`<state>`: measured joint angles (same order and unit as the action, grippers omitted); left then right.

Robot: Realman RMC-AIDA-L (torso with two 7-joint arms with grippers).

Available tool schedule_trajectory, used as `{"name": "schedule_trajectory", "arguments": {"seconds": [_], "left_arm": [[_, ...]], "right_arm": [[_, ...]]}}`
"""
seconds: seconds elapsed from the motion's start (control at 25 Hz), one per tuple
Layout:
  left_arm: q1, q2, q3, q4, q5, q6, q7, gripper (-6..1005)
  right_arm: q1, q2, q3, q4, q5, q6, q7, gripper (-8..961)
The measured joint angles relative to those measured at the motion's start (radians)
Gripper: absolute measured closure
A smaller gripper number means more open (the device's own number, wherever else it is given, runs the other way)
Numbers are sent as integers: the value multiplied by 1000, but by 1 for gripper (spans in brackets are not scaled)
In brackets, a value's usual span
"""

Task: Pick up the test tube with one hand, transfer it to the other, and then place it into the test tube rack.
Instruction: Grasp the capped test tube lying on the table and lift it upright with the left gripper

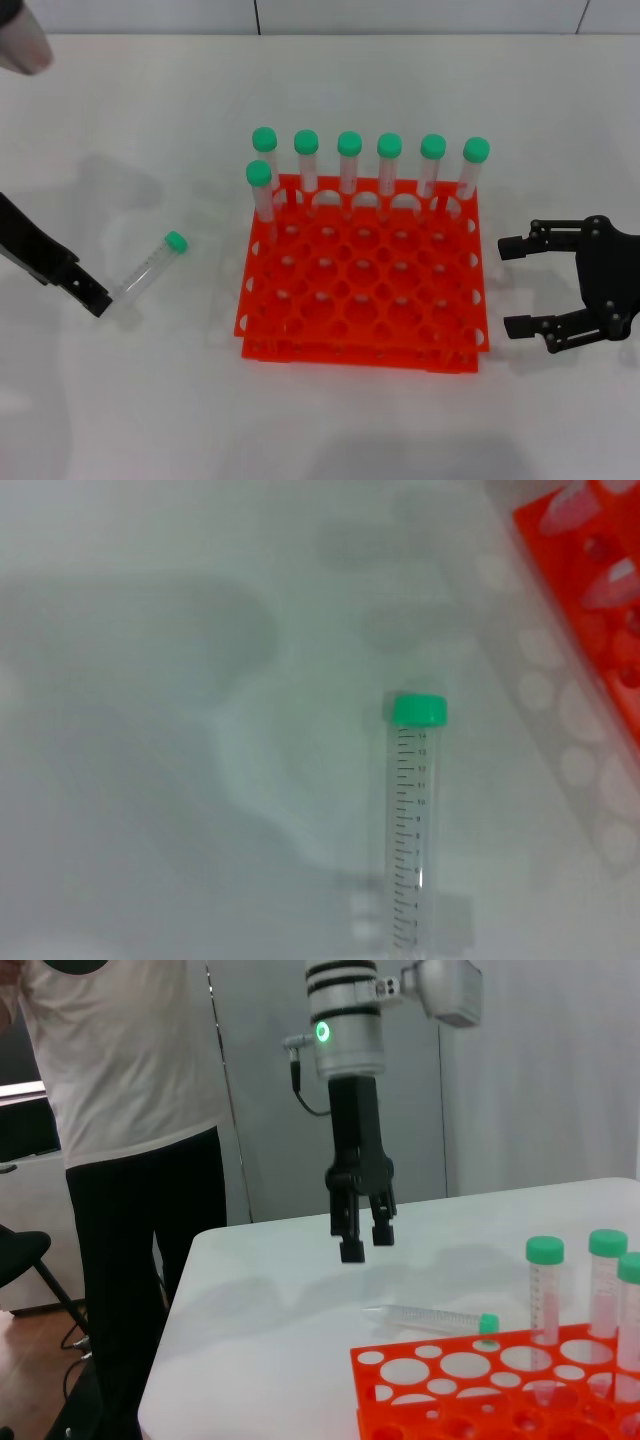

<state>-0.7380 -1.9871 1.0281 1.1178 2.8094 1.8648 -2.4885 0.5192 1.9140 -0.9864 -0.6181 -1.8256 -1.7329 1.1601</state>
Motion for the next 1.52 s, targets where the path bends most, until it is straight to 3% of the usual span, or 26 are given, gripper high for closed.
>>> {"name": "schedule_trajectory", "arguments": {"seconds": [0.16,1.04,1.28,1.52], "left_arm": [[-3,-18,20,-28,21,-53,-5,164],[-25,-32,79,-180,25,-202,-48,180],[-25,-35,97,-191,25,-217,-56,334],[-25,-38,109,-193,25,-224,-63,385]], "right_arm": [[-4,4,0,-1,0,0,-1,96],[-12,13,0,-2,0,5,-3,95],[-12,15,0,-2,0,7,-3,95],[-12,16,0,-2,0,7,-4,95]]}}
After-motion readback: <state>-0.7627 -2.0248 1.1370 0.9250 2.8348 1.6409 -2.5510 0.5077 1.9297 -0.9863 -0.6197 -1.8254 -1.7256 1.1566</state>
